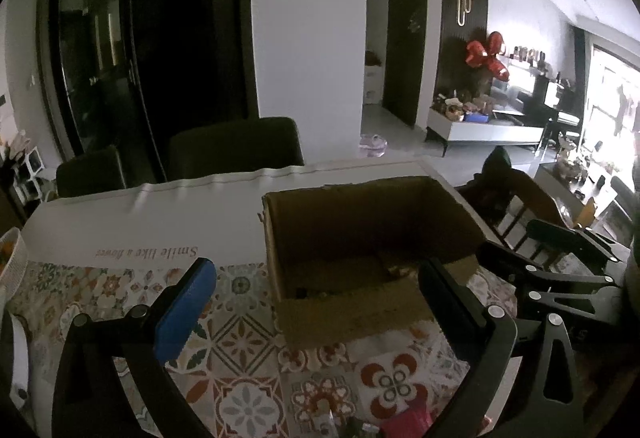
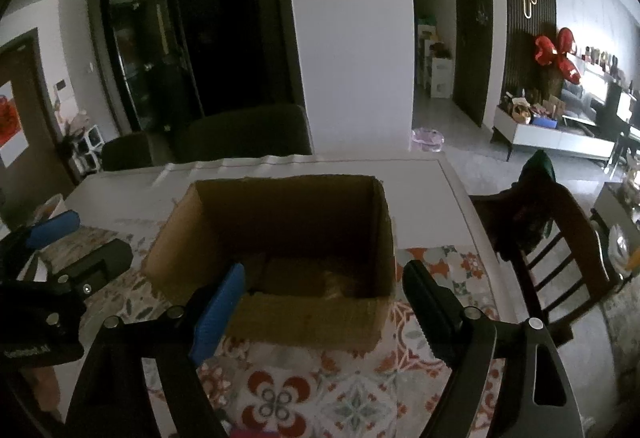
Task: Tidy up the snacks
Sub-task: 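Withdraw both tools from the box back toward the snack pile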
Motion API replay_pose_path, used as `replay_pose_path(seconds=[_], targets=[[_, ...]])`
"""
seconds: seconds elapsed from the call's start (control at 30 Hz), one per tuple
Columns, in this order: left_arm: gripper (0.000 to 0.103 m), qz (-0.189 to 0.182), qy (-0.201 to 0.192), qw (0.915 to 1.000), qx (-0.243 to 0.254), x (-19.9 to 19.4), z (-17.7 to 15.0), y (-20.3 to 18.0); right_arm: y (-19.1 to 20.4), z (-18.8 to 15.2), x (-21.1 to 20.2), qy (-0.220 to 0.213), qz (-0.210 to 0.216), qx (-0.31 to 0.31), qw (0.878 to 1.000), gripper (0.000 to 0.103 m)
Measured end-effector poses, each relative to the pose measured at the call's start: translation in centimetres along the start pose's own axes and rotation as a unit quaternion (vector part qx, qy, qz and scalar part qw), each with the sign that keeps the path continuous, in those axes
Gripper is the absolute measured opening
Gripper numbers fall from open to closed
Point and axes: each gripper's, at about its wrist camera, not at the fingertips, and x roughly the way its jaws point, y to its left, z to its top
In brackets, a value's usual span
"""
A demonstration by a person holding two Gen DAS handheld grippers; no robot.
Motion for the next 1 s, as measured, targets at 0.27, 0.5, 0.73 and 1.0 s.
replay_pose_path(seconds=[0.27, 0.5, 0.73, 1.0], targets=[[0.103, 0.003, -0.035, 0.9991, 0.026, -4.6, -2.7, -1.0, 0.7, -2.7, -3.7, -0.017, 0.012, -0.002, 1.000, 0.082], [0.103, 0.001, -0.048, 0.9986, 0.020, -7.4, -6.0, -1.2, 1.2, -5.4, -7.0, -0.044, -0.004, -0.013, 0.999, 0.082], [0.103, 0.008, -0.056, 0.9979, 0.033, -9.3, -9.5, -1.5, 2.2, -8.5, -9.7, -0.074, -0.026, -0.029, 0.997, 0.082], [0.103, 0.005, -0.043, 0.9970, 0.065, -9.3, -13.4, -1.7, 2.8, -12.6, -9.7, -0.050, -0.010, -0.022, 0.998, 0.082]])
